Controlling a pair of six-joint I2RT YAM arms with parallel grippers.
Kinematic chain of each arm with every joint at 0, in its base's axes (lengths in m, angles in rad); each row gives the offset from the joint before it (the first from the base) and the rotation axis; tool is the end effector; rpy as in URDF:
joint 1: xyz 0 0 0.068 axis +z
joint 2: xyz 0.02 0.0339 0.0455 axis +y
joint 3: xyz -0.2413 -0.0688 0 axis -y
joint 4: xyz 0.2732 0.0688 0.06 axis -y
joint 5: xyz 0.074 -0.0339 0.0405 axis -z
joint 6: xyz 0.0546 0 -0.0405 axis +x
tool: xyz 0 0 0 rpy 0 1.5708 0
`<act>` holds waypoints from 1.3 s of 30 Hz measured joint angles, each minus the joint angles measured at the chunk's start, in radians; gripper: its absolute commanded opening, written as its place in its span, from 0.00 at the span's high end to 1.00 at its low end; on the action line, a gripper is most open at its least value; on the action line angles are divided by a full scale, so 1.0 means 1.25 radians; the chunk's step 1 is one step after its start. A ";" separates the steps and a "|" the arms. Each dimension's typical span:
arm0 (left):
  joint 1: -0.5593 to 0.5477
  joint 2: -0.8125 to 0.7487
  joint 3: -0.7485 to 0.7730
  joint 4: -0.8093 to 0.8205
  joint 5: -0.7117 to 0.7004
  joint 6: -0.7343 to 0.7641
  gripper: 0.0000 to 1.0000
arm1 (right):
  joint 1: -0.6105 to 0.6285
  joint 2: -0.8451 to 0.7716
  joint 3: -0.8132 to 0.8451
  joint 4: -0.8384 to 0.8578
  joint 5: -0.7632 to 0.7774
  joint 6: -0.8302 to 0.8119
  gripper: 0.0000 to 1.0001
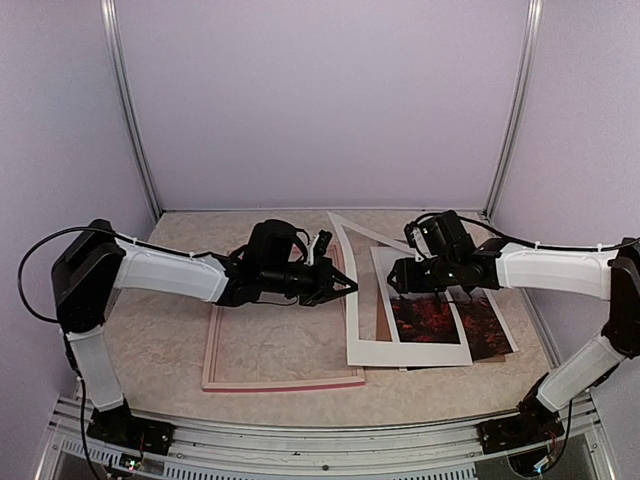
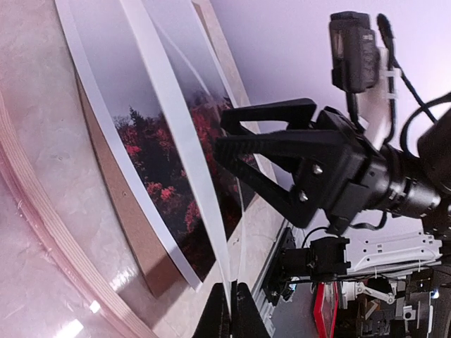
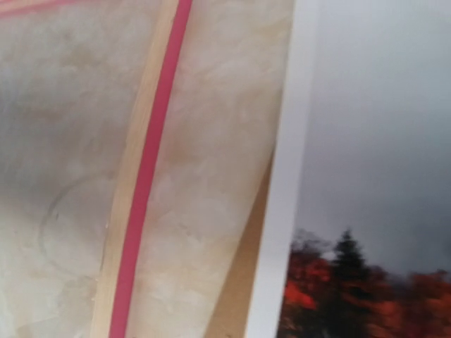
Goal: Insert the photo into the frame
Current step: Place the mat board on the glass panel.
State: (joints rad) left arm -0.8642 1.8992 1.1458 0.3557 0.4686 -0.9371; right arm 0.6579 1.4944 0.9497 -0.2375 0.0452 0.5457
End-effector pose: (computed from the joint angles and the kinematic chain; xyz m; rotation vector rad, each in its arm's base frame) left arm 0.2742 -0.3592 0.1512 0.2790 2.2973 -1.5293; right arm 0.2844 0.2167 0.1732 -0.1128 2.4136 0.5241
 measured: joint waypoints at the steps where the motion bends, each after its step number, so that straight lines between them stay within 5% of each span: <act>1: 0.002 -0.032 -0.009 -0.020 0.004 0.009 1.00 | -0.001 -0.011 0.002 -0.010 0.009 -0.006 0.46; 9: 0.066 -0.247 -0.074 -0.205 0.018 0.099 1.00 | -0.013 -0.052 0.010 -0.077 0.056 -0.043 0.46; 22: 0.252 -0.428 -0.185 -0.532 0.010 0.216 0.97 | -0.021 -0.051 0.013 -0.088 0.066 -0.069 0.46; 39: 0.381 -0.398 -0.210 -0.729 -0.017 0.359 1.00 | -0.026 0.009 0.013 -0.031 0.039 -0.101 0.46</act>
State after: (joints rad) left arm -0.3878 1.4021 0.8829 -0.5552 0.4473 -0.4889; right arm 0.6250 1.5063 0.9661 -0.2768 0.0937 0.4191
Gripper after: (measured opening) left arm 0.006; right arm 0.541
